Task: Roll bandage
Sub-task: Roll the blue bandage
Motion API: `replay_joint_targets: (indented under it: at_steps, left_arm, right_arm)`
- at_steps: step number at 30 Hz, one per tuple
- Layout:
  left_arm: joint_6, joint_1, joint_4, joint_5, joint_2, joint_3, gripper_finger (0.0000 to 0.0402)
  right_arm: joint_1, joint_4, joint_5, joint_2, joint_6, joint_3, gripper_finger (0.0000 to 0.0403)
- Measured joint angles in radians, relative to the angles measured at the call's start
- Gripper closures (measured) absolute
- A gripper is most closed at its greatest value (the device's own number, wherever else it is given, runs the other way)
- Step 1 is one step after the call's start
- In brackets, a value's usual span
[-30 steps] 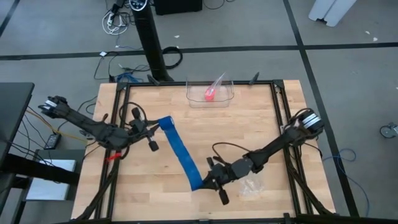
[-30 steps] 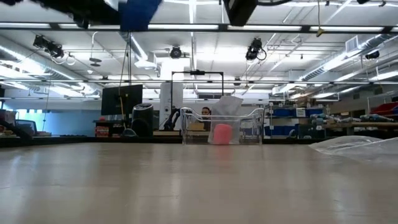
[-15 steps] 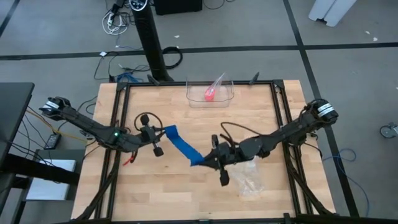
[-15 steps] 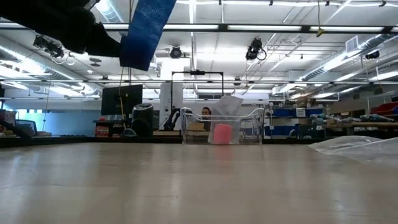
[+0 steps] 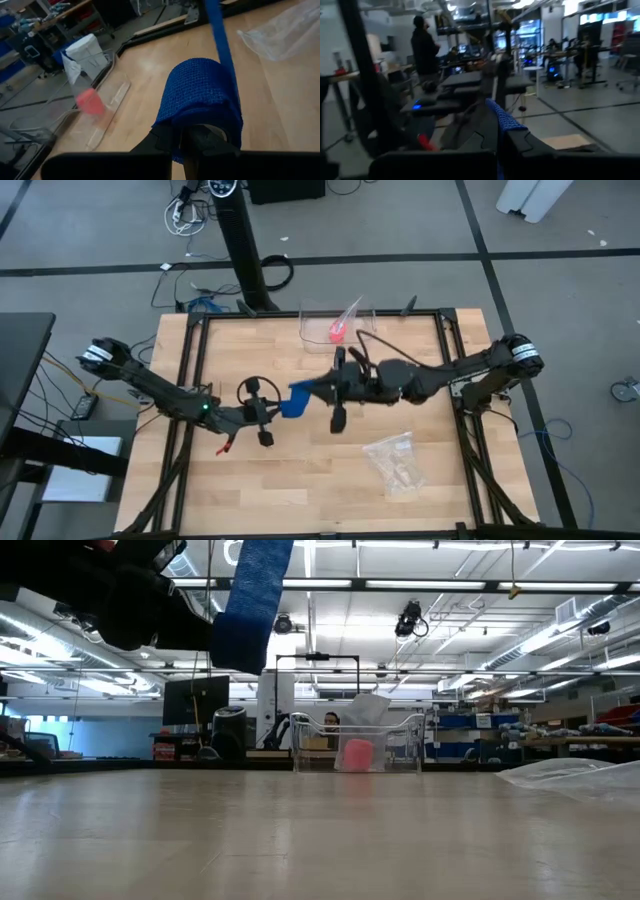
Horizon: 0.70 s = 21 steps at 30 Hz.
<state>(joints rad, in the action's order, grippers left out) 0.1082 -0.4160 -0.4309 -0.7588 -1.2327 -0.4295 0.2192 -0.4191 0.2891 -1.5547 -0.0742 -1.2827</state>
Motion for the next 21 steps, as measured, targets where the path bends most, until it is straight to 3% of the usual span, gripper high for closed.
replay_joint_targets:
  at_steps: [10,15,21]
  left_arm:
    - [0.042,-0.01,0.007,0.012,-0.092,-0.104,0.0383]
    - [-0.042,0.046,0.01,0.01,-0.092,-0.107,0.0383]
    - [-0.153,0.11,0.004,0.081,-0.092,-0.107,0.0383]
  right_arm:
    - [-0.067,0.018,-0.002,0.0,-0.047,-0.027,0.0403]
    - [-0.011,-0.009,-0.005,0.0,-0.026,-0.027,0.0403]
    - [0.04,-0.042,0.018,0.0,0.003,-0.027,0.0403]
